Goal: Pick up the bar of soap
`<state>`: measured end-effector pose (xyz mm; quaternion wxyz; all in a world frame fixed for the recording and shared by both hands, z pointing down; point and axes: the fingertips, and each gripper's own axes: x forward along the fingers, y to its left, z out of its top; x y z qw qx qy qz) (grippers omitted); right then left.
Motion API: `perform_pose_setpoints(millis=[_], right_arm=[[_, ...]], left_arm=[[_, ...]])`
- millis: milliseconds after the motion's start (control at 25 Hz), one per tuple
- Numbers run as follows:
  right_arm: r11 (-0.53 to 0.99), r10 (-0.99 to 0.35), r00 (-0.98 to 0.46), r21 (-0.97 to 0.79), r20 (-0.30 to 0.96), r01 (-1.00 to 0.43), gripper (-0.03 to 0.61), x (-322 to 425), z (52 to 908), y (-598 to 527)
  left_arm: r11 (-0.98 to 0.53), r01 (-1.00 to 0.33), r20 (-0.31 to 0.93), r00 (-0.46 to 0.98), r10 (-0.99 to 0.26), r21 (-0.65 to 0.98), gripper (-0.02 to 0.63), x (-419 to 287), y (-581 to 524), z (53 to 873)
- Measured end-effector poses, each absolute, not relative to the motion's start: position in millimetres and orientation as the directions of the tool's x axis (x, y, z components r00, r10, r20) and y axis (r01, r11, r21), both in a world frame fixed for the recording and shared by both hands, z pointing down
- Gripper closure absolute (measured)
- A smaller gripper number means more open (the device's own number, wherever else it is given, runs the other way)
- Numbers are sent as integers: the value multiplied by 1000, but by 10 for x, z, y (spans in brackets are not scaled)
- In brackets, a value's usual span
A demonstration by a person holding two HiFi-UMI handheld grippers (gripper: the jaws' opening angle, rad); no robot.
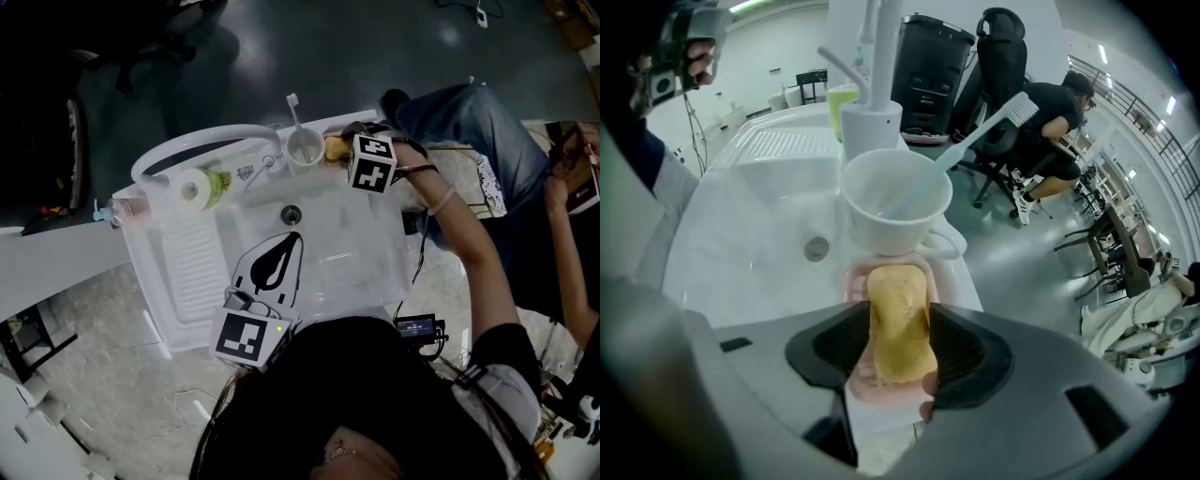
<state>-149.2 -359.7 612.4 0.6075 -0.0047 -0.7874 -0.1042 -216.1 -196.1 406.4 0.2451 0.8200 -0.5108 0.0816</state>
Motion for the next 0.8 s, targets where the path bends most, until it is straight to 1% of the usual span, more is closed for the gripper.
perform_pose_setpoints(millis=[120, 280, 600, 800], right_arm=[[987, -80, -246, 112, 966, 119, 399, -1517, 6160, -3609], [985, -47, -206, 79, 978, 150, 399, -1517, 6247, -3600], [986, -60, -208, 90, 976, 138, 399, -1514, 6268, -3611], [984, -107, -240, 138, 965, 114, 391, -1532, 6232, -3647]], left_arm=[[-350, -880, 378, 458, -805, 320, 617, -2186, -1977, 4052], [-331, -886, 384, 444, -810, 325, 617, -2215, -1977, 4041], [-355, -878, 391, 465, -794, 321, 617, -2138, -2006, 4065], [-364, -875, 390, 472, -791, 321, 617, -2081, -2007, 4071]])
